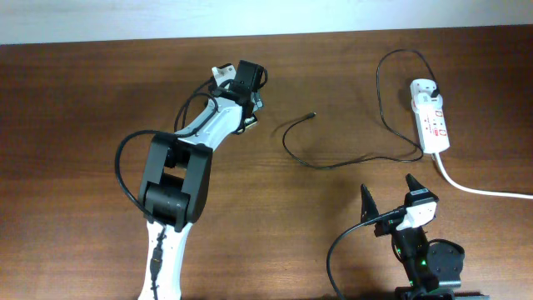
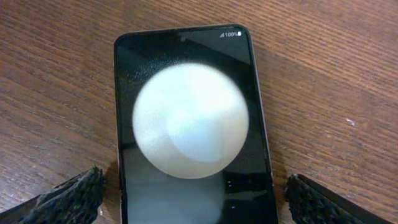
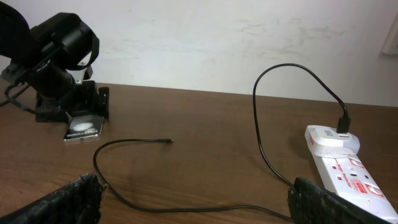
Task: Plug charger to phone and switch on socket
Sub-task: 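Lower the left gripper and grasp the phone by its sides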
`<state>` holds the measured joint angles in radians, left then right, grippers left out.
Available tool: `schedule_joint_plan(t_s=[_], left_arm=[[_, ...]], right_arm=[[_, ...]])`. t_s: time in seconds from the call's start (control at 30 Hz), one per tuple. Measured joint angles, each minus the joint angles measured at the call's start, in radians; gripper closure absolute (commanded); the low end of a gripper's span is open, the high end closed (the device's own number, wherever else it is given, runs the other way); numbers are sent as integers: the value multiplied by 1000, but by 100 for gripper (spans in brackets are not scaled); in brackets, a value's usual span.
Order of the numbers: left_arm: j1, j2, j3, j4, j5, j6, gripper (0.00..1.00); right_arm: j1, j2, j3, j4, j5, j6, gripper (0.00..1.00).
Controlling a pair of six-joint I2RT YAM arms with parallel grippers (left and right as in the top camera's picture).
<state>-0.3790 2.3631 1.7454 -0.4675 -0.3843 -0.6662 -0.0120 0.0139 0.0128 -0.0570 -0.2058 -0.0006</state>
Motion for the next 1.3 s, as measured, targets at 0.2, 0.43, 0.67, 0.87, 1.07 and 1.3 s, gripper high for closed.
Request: schedule_joint_plan(t_s=[0.2, 0.43, 0.67, 0.87, 1.07, 1.3], left_arm=[[7, 1, 12, -66, 24, 3, 34], [16, -2, 35, -127, 74, 4, 43], [16, 29, 192, -508, 261, -38, 1], [16, 23, 182, -517, 280, -38, 11], [16, 20, 178, -520, 291, -31, 29], [17, 23, 193, -543, 301, -31, 45]], right_arm=[[0, 0, 0, 0, 0, 0, 1], [0, 0, 0, 0, 0, 0, 1], [0, 0, 0, 0, 0, 0, 1], [0, 0, 0, 0, 0, 0, 1], [0, 0, 0, 0, 0, -1, 1], [0, 0, 0, 0, 0, 0, 1]])
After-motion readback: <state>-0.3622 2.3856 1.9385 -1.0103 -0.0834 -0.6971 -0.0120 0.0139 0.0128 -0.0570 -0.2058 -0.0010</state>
